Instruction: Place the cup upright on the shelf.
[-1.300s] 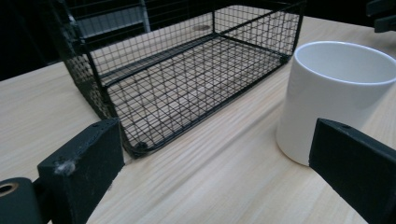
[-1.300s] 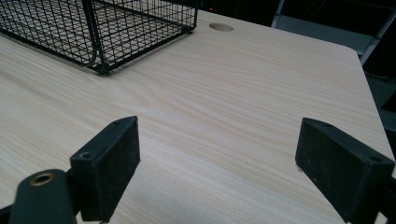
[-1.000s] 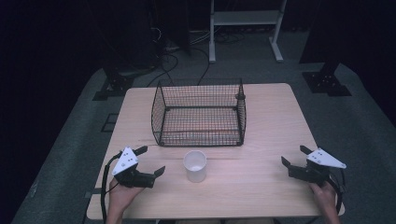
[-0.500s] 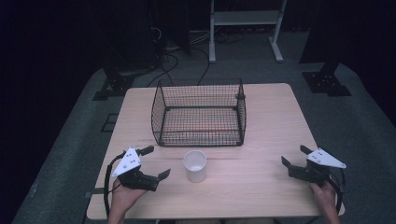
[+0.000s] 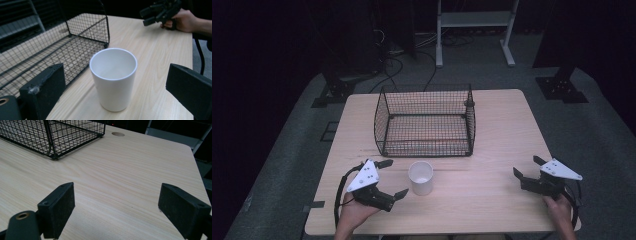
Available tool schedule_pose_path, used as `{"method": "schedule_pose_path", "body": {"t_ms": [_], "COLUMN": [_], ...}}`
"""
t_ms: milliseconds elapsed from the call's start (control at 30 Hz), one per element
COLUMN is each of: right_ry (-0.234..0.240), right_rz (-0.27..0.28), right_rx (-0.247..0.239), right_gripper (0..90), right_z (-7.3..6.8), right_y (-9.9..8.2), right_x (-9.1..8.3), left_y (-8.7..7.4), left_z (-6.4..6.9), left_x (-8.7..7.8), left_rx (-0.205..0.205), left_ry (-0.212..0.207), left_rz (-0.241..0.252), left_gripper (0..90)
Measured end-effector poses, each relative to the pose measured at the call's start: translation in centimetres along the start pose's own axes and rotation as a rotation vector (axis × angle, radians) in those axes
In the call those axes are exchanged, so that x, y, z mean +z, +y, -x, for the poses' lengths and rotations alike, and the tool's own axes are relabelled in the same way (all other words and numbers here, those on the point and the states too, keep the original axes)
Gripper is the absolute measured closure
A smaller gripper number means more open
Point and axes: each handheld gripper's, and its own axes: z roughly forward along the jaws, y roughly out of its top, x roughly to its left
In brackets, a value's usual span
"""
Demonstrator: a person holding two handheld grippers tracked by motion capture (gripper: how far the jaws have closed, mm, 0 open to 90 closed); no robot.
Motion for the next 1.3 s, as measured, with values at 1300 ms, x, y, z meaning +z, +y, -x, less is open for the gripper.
{"method": "schedule_pose_path", "body": {"t_ms": [1300], "right_ry": [0.003], "right_rz": [-0.005], "right_rx": [-0.013], "right_gripper": [13.1], "right_z": [-0.1], "right_y": [0.0], "right_x": [0.1], "left_y": [-0.7], "left_z": [-1.0], "left_x": [8.0], "left_rx": [0.031], "left_ry": [-0.081], "left_rz": [-0.263], "left_gripper": [2.0]}}
